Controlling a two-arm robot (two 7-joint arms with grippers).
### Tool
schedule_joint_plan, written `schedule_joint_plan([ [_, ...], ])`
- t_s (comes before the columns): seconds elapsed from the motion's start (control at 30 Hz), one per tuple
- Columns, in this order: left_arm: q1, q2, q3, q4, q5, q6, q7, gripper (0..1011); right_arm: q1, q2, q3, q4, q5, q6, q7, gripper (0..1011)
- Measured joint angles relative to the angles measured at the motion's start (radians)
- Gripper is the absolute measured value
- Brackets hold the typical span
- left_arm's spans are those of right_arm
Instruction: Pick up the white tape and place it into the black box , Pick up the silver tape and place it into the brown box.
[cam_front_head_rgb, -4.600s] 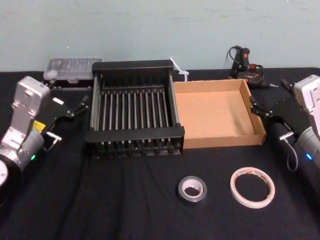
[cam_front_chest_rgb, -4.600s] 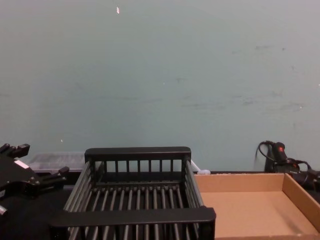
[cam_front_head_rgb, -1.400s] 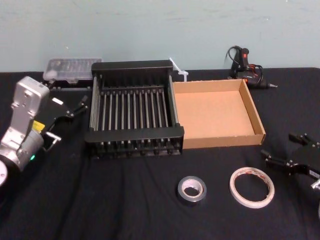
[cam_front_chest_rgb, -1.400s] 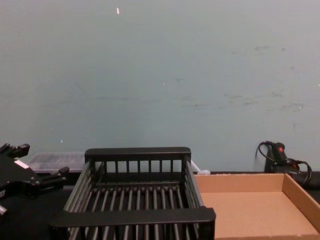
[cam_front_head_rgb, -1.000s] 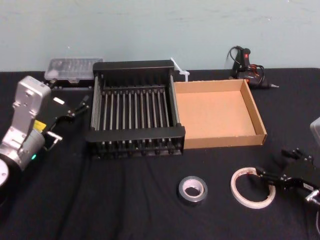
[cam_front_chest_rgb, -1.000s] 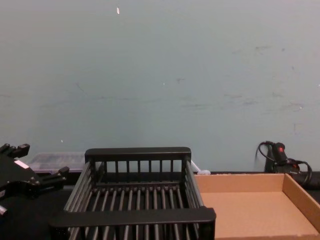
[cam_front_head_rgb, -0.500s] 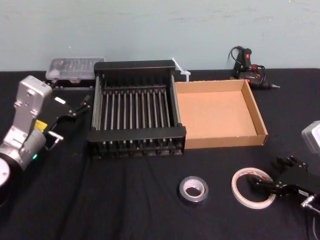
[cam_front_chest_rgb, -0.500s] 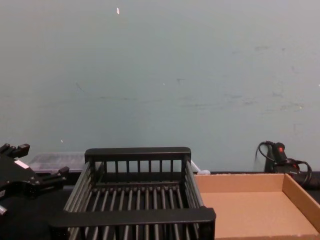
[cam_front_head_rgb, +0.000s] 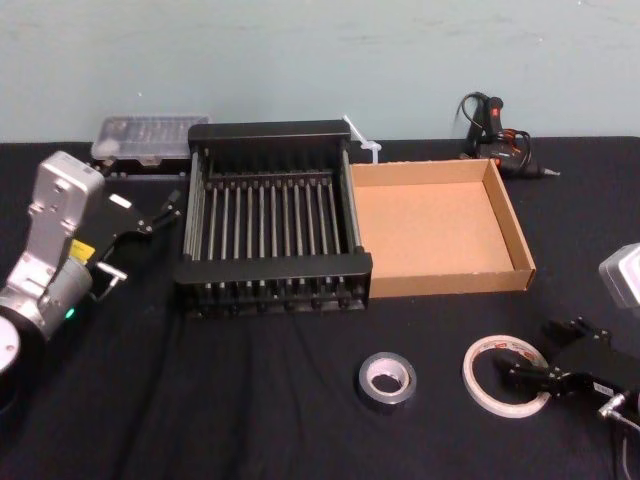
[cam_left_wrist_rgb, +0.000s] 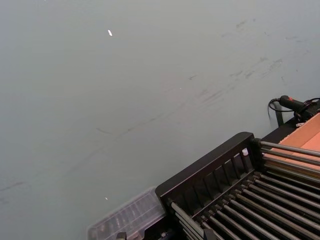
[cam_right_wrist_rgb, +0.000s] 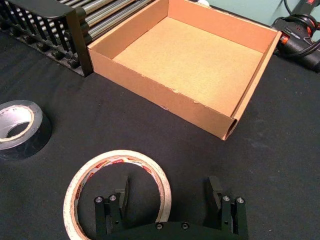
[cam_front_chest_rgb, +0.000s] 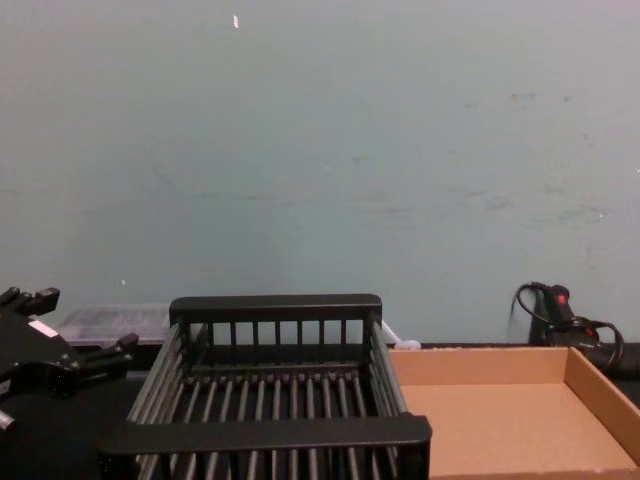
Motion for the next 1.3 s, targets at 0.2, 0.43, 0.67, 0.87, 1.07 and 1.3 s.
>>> schedule_joint_plan([
  [0.2, 0.0, 0.0, 0.0, 0.0, 0.0, 0.0, 0.0, 1001, -0.001, -0.014, 0.009, 0.005, -0.008, 0.007, 0.011, 1002],
  [0.43, 0.0, 0.0, 0.0, 0.0, 0.0, 0.0, 0.0, 1001, -0.001, -0.023, 0.013, 0.01, -0.015, 0.014, 0.02, 1002],
  [0.67, 0.0, 0.0, 0.0, 0.0, 0.0, 0.0, 0.0, 1001, 0.0, -0.029, 0.017, 0.012, -0.019, 0.02, 0.028, 1003],
  [0.87, 0.0, 0.0, 0.0, 0.0, 0.0, 0.0, 0.0, 1001, 0.003, -0.033, 0.02, 0.016, -0.019, 0.021, 0.035, 1002],
  [1.07, 0.0, 0.0, 0.0, 0.0, 0.0, 0.0, 0.0, 1001, 0.003, -0.033, 0.02, 0.016, -0.019, 0.021, 0.035, 1003],
  [1.3, 0.0, 0.0, 0.0, 0.0, 0.0, 0.0, 0.0, 1001, 0.002, -0.033, 0.02, 0.016, -0.019, 0.02, 0.034, 1002],
])
